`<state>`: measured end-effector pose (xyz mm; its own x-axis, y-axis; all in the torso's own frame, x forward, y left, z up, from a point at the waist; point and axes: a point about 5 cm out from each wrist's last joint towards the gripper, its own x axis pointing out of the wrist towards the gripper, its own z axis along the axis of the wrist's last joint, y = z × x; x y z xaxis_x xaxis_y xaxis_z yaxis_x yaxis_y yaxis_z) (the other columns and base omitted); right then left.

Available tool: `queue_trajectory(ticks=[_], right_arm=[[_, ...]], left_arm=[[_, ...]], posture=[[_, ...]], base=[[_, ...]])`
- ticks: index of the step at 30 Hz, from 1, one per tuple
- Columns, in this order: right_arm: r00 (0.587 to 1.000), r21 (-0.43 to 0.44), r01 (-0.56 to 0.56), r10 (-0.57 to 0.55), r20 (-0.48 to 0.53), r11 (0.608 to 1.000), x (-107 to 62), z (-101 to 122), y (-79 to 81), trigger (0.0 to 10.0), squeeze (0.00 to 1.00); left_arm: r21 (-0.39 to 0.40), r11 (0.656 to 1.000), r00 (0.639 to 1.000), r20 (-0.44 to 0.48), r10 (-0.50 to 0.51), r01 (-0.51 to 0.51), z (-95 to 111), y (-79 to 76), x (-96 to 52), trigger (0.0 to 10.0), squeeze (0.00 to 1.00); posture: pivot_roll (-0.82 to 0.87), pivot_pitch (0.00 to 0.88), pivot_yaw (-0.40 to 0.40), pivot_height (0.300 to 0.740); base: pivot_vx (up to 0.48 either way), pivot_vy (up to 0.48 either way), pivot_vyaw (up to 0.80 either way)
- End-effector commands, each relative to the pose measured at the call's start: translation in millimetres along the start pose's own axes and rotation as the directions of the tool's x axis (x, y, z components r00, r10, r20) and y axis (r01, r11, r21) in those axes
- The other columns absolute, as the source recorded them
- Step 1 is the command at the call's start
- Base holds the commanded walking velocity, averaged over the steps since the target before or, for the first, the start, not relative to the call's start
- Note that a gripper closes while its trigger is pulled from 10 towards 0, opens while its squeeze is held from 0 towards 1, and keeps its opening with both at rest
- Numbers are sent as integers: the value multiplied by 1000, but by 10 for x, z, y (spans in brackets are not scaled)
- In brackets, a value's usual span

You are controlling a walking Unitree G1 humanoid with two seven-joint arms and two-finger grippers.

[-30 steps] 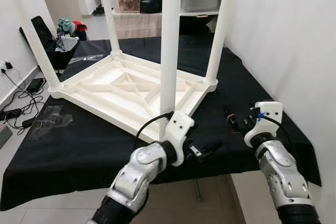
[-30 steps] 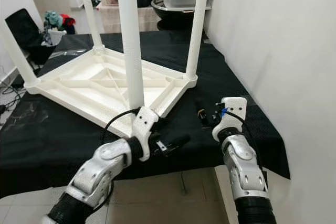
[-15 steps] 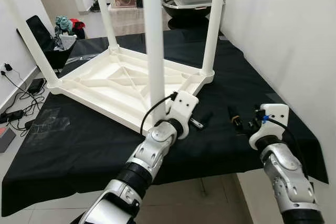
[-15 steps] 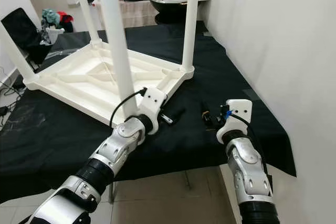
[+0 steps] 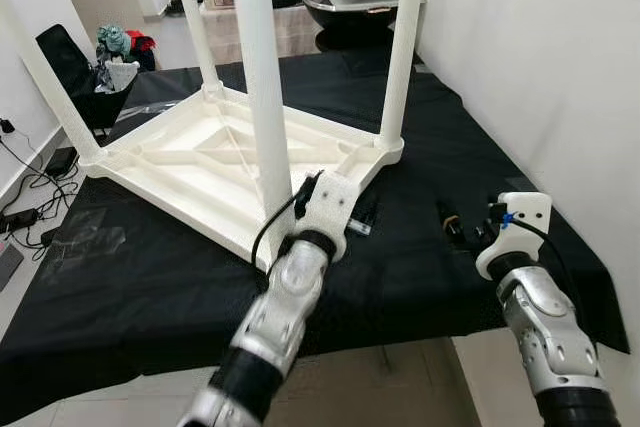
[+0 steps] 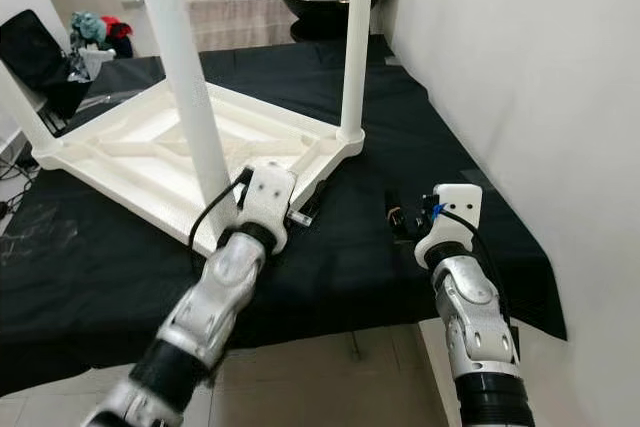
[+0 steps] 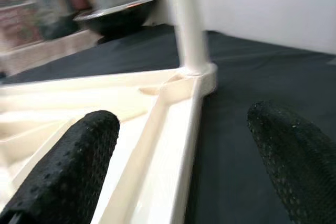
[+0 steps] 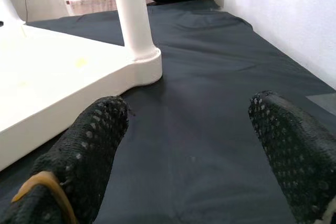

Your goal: Building children table

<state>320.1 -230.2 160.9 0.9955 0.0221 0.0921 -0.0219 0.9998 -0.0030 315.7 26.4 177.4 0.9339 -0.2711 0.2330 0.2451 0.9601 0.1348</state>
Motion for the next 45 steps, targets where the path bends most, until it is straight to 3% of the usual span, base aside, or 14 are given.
queue_trajectory(ticks=[1, 10, 15, 19, 20, 23, 24, 25, 30, 34, 35, 37, 41, 45], right_arm=[[1000, -9, 2, -2, 6, 1000, 11, 0, -8, 10000, 0], [1000, -3, 4, -4, 8, 1000, 44, -8, -14, 10000, 0], [1000, -10, -3, 3, 3, 1000, 53, -19, 8, 10000, 0], [1000, -8, -12, 12, 2, 1000, 62, -26, 28, 10000, 0], [1000, -8, -12, 12, 2, 1000, 62, -26, 28, 10000, 0], [1000, -7, -18, 18, 3, 1000, 70, -30, 41, 10000, 0], [1000, -7, -18, 18, 3, 1000, 70, -30, 41, 10000, 0], [1000, -5, -25, 25, 6, 1000, 79, -23, 52, 10000, 0], [997, 30, -72, 72, 15, 997, 105, 15, 105, 10000, 0], [994, 36, -110, 109, 19, 993, 149, 49, 122, 10000, 0], [994, 36, -110, 109, 19, 993, 149, 49, 122, 10000, 0], [999, -9, -38, 38, 12, 999, 189, 52, 33, 10000, 0], [999, -29, 36, -36, 11, 999, 207, 59, -68, 10000, 0], [994, 78, 97, -100, 33, 992, 204, 118, -260, 10000, 0]], left_arm=[[26, 998, 998, -19, 62, -62, -19, 87, -61, 10000, 0], [134, 957, 963, -49, 265, -256, -8, 418, -495, 10000, 0], [150, 929, 933, -73, 352, -339, 26, 616, -715, 10000, 0], [234, 880, 892, -90, 443, -414, 77, 900, -1016, 10000, 0], [234, 880, 892, -90, 443, -414, 77, 900, -1016, 10000, 0], [325, 828, 847, -123, 516, -457, 55, 1148, -1289, 10000, 0], [325, 828, 847, -123, 516, -457, 55, 1148, -1289, 10000, 0], [385, 795, 819, -147, 555, -469, 14, 1280, -1454, 10000, 0], [424, 778, 792, -194, 579, -464, -64, 1376, -1627, 10000, 0], [358, 830, 839, -184, 511, -427, -56, 1239, -1491, 10000, 0], [358, 830, 839, -184, 511, -427, -56, 1239, -1491, 10000, 0], [299, 880, 894, -147, 424, -368, 12, 1081, -1319, 10000, 0], [252, 918, 933, -116, 342, -305, 75, 932, -1186, 10000, 0], [192, 958, 965, -114, 238, -214, 88, 775, -1076, 10000, 0]], posture=[[68, 140, 37, 740], [75, 139, 29, 740], [79, 138, 23, 740], [83, 135, 16, 740], [83, 135, 16, 740], [86, 133, 8, 740], [86, 133, 8, 740], [87, 129, 3, 740], [89, 120, -5, 740], [84, 114, -11, 740], [84, 114, -11, 740], [82, 111, -13, 740], [78, 105, -12, 740], [75, 96, -11, 740]], base=[[0, 0, 0], [0, 0, 0], [0, 0, 0], [0, 0, 0], [0, 0, 0], [0, 0, 0], [0, 0, 0], [0, 0, 0], [0, 0, 0], [0, 0, 0], [0, 0, 0], [0, 0, 0], [0, 0, 0], [0, 0, 0]])
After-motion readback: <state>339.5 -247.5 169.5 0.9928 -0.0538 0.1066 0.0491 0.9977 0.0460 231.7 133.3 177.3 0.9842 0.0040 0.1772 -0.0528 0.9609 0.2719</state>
